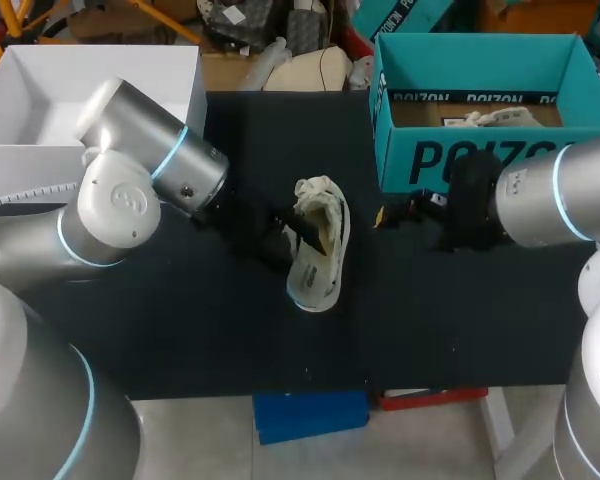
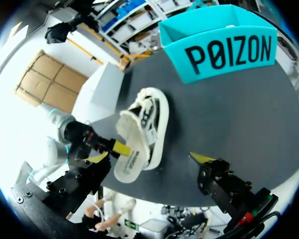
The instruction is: Take the shoe out of the shoebox, open the shoe tongue, remove and reinsert the insole, then place the shoe into the shoebox
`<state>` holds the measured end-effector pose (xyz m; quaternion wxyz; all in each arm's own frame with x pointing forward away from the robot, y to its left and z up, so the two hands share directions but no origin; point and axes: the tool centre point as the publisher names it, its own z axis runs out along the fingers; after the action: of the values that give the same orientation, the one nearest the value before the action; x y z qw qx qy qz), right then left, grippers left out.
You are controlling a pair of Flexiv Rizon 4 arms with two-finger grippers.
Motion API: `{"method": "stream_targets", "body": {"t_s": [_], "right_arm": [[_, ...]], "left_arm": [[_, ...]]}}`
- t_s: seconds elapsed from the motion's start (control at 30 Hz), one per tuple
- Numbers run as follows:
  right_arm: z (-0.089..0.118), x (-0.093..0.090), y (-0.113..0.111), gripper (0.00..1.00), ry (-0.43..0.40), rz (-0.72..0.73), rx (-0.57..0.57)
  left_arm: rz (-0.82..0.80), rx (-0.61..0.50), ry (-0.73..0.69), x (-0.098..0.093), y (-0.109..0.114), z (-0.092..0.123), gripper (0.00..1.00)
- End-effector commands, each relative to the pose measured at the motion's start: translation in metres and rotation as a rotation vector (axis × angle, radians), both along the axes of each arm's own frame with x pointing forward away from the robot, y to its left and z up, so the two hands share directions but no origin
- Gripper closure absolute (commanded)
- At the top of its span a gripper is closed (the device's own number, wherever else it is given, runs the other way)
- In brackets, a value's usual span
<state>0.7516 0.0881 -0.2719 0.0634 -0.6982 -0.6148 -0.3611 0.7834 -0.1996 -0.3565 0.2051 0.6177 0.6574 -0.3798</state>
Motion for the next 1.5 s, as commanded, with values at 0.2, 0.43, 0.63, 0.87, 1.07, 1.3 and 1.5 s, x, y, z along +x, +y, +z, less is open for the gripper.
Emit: {"method": "stream_targets", "body": {"t_s": [0.2, 0.43, 0.63, 0.87, 1.07, 1.3, 1.5], "right_arm": [[0.0, 0.0, 0.002, 0.0, -0.001, -0.004, -0.004], [0.0, 0.0, 0.002, 0.0, -0.001, -0.004, -0.004], [0.0, 0.0, 0.002, 0.0, -0.001, -0.004, -0.004], [0.0, 0.0, 0.002, 0.0, -0.001, -0.004, -0.004], [0.0, 0.0, 0.002, 0.0, -0.001, -0.004, -0.004], [0.0, 0.0, 0.002, 0.0, -0.001, -0.004, -0.004], [0.0, 0.0, 0.002, 0.0, -0.001, -0.004, -0.004]], "left_arm": [[-0.01, 0.023, -0.008, -0.024, 0.015, 0.015, 0.56], [-0.044, 0.091, 0.03, -0.029, 0.02, 0.002, 1.0], [-0.054, 0.094, 0.045, -0.023, 0.017, -0.006, 1.0], [-0.041, 0.079, 0.035, -0.006, 0.011, -0.012, 1.0], [0.0, 0.073, 0.022, 0.011, 0.007, -0.021, 1.0], [0.066, 0.105, -0.017, 0.026, 0.002, -0.027, 1.0], [0.068, 0.164, -0.073, 0.028, -0.001, -0.026, 1.0]]}}
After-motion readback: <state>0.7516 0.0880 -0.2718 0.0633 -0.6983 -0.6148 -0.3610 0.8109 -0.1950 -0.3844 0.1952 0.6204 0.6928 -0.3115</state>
